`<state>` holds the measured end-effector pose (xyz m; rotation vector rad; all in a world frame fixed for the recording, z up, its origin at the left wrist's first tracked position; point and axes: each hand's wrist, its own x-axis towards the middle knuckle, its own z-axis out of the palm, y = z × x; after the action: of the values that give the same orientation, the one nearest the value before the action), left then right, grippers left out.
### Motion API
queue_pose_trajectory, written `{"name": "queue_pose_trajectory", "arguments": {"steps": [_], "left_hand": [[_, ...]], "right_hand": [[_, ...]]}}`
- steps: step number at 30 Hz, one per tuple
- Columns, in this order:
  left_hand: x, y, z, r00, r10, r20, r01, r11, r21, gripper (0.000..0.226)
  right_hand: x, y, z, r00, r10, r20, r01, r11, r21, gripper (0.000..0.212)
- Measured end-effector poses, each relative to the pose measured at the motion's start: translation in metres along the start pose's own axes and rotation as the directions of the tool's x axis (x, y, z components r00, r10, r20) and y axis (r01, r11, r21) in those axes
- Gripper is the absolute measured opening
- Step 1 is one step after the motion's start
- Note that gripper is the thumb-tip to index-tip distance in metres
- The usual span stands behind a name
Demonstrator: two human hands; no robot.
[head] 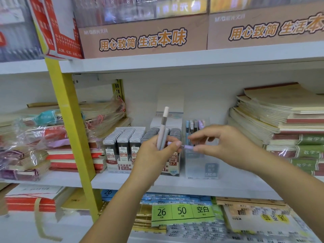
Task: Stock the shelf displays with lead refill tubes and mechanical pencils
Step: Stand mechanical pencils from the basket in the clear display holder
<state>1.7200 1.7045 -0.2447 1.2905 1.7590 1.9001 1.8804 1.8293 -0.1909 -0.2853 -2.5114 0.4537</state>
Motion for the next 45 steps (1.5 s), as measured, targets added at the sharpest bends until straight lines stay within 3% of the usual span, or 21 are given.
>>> {"name": "queue_pose_trajectory", "arguments": {"steps": [4, 8, 11, 15, 19, 24, 33, 38, 43, 45], "left_hand": [[0.003, 0.009, 0.005, 0.998, 0.052, 0.026, -0.052, 0.999, 0.013, 0.006], [0.001, 0.0, 0.007, 0.999, -0.017, 0.046, 0.016, 1.0, 0.015, 0.021], [0.001, -0.009, 0.013, 0.991, -0.128, 0.048, 0.131, 0.988, -0.087, 0.021], [0.0, -0.017, 0.021, 0.993, -0.082, 0.088, 0.082, 0.997, 0.008, 0.024], [-0.001, -0.022, 0.026, 0.993, 0.0, 0.118, -0.01, 0.997, 0.082, 0.019], [-0.001, -0.028, 0.025, 0.993, 0.031, 0.117, -0.041, 0.996, 0.084, 0.015], [0.001, -0.032, 0.026, 0.993, 0.036, 0.117, -0.044, 0.997, 0.067, 0.014], [0.0, -0.029, 0.023, 0.992, -0.04, 0.124, 0.037, 0.999, 0.02, 0.017], [-0.003, -0.022, 0.018, 0.973, -0.115, 0.198, 0.133, 0.988, -0.08, 0.026], [-0.005, -0.018, 0.017, 0.965, -0.111, 0.239, 0.141, 0.984, -0.113, 0.026]], "right_hand": [[0.004, -0.007, 0.007, 0.992, -0.116, -0.054, 0.117, 0.993, 0.012, 0.037], [0.006, 0.01, -0.013, 0.967, 0.02, -0.252, 0.085, 0.914, 0.396, 0.058], [0.011, 0.026, -0.025, 0.928, 0.055, -0.369, 0.131, 0.878, 0.46, 0.059], [0.015, 0.045, -0.015, 0.922, 0.07, -0.38, 0.08, 0.927, 0.366, 0.05], [0.014, 0.057, 0.002, 0.948, 0.065, -0.313, 0.024, 0.962, 0.271, 0.054], [0.012, 0.059, 0.018, 0.962, 0.003, -0.272, 0.04, 0.987, 0.153, 0.048], [0.012, 0.06, 0.022, 0.96, 0.019, -0.279, 0.004, 0.997, 0.082, 0.035], [0.017, 0.07, 0.024, 0.946, -0.045, -0.322, -0.064, 0.945, -0.32, 0.03], [0.016, 0.06, 0.02, 0.926, -0.001, -0.377, -0.121, 0.947, -0.298, 0.031], [0.013, 0.048, 0.02, 0.926, 0.034, -0.375, -0.093, 0.985, -0.143, 0.03]]}}
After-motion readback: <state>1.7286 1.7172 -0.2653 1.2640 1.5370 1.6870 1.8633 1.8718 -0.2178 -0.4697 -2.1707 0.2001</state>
